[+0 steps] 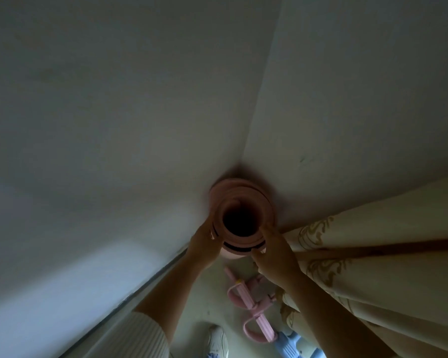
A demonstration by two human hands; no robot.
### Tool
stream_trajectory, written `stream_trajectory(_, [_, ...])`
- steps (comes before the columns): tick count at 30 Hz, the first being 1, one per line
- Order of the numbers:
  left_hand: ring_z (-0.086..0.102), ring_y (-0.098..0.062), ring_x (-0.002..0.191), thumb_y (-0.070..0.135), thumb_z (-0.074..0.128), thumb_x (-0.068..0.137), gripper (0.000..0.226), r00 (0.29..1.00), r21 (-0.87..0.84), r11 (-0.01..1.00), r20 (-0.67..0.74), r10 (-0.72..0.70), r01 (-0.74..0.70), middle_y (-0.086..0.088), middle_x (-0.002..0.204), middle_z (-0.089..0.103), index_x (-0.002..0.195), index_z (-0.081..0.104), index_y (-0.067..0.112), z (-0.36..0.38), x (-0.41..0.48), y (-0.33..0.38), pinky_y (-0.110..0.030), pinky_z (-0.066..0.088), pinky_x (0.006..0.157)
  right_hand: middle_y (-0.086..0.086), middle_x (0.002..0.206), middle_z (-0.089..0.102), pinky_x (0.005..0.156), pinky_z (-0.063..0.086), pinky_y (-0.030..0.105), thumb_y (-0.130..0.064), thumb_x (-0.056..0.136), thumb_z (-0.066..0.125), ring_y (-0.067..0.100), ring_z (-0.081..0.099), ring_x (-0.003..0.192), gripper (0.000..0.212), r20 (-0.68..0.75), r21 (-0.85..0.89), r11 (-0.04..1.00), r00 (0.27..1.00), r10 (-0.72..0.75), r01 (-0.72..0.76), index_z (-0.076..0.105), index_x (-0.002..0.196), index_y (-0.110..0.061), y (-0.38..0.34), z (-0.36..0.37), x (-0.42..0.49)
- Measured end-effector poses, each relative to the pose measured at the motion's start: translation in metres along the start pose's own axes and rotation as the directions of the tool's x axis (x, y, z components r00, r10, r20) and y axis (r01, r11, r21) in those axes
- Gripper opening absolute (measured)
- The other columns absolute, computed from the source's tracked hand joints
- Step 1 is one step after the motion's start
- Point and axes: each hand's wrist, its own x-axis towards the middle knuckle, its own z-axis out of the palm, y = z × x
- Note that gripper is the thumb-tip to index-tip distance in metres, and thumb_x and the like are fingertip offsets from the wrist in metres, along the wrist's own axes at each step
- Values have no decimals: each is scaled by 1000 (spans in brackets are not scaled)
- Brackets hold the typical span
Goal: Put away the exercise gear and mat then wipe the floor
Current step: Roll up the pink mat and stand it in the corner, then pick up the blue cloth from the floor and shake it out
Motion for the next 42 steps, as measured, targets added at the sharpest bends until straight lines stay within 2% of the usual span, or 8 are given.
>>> stream_trajectory(4, [55, -35, 117, 10, 47, 93, 54, 999, -36, 999, 43, 4, -3, -3, 135, 54, 142, 36, 30, -5, -30, -2, -42, 46, 95, 6, 154, 27, 108, 39, 42, -23, 92, 55, 27, 38, 136, 63, 44, -164, 986, 999, -2, 9, 28, 148, -14, -12, 1, -8])
stream_trajectory(7, [54, -29, 120, 6, 44, 92, 56, 1000, 42, 999, -28, -6, 7, -6, 142, 47, 144, 35, 24, -15, -59, -9, -34, 44, 97, 5, 159, 18, 116, 25, 34, -28, 96, 51, 22, 19, 145, 64, 68, -250, 968, 998, -7, 24, 21, 152, -15, -33, 4, -28])
stream_trajectory(11, [34, -16, 138, 10, 44, 95, 49, 987, 152, 988, -158, 28, -3, 1, 149, 37, 143, 39, 21, -44, -113, -35, -25, 23, 112, 5, 149, 36, 110, 31, 35, -32, 96, 50, 22, 35, 136, 57, 88, -310, 945, 993, -80, 104, 29, 147, -14, -67, 21, -73])
stream_trajectory(20, [33, -14, 136, 13, 41, 94, 46, 899, 86, 985, -427, -98, 148, 3, 147, 40, 139, 42, 21, -105, -326, -166, -28, 24, 112, 3, 149, 36, 110, 28, 40, -34, 94, 49, 23, 33, 136, 58, 329, -399, 822, 900, -286, 407, 30, 146, -19, -145, 129, -237])
stream_trajectory(28, [32, -17, 136, 15, 43, 94, 48, 658, -51, 942, -703, -271, 333, 0, 148, 37, 142, 36, 20, -123, -613, -303, -31, 29, 110, 4, 144, 39, 105, 31, 43, -33, 94, 49, 23, 36, 131, 57, 592, -366, 532, 632, -500, 764, 29, 146, -19, -208, 268, -469])
stream_trajectory(32, [36, -20, 133, 19, 44, 95, 50, 440, -206, 873, -798, -411, 442, -3, 145, 40, 143, 35, 19, -124, -743, -359, -33, 34, 105, 2, 147, 36, 108, 29, 44, -37, 94, 50, 23, 35, 134, 60, 724, -268, 350, 427, -541, 898, 27, 147, -21, -231, 335, -589])
stream_trajectory(36, [32, -21, 135, 20, 44, 94, 51, 261, -374, 811, -814, -519, 449, -4, 146, 38, 144, 33, 19, -115, -847, -411, -34, 31, 109, 1, 148, 35, 109, 30, 45, -39, 94, 50, 22, 33, 135, 62, 817, -156, 146, 210, -538, 977, 26, 148, -21, -252, 398, -692])
stream_trajectory(42, [28, -24, 137, 25, 42, 95, 51, 48, -550, 699, -770, -637, 456, -7, 150, 32, 145, 30, 20, -113, -982, -507, -35, 27, 111, 4, 152, 32, 110, 30, 47, -39, 93, 51, 25, 32, 138, 64, 882, -20, -106, -33, -471, 994, 24, 149, -20, -283, 504, -827])
